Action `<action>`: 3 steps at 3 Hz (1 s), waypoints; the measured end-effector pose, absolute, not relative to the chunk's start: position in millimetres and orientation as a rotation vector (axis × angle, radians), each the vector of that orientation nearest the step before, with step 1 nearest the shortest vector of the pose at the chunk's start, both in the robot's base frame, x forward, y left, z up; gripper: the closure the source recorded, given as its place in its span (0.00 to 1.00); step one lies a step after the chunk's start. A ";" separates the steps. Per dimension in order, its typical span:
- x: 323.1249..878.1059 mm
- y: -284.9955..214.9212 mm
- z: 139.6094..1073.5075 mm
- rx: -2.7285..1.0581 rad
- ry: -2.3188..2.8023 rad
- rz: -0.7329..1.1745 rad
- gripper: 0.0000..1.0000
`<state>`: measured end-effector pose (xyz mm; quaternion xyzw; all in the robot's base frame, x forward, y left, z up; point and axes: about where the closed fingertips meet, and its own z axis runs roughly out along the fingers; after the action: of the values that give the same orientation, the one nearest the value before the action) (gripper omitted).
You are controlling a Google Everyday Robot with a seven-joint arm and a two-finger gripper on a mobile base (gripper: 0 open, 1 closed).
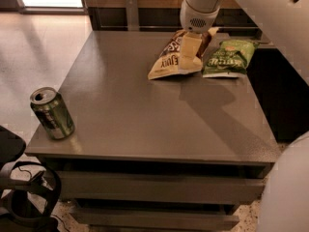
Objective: Move brown chip bag near green can
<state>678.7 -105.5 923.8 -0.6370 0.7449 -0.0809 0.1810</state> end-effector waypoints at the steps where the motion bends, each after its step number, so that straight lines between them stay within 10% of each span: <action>1: 704.0 -81.4 894.0 -1.843 2.128 -0.227 0.00; 3: 725.7 -80.6 859.6 -1.826 2.179 -0.225 0.00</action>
Offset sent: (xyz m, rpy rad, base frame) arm 0.0495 0.0395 -0.0587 -0.0724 0.0726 -0.0057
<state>725.7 -80.6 859.6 -0.6335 0.7562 -0.0779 0.1444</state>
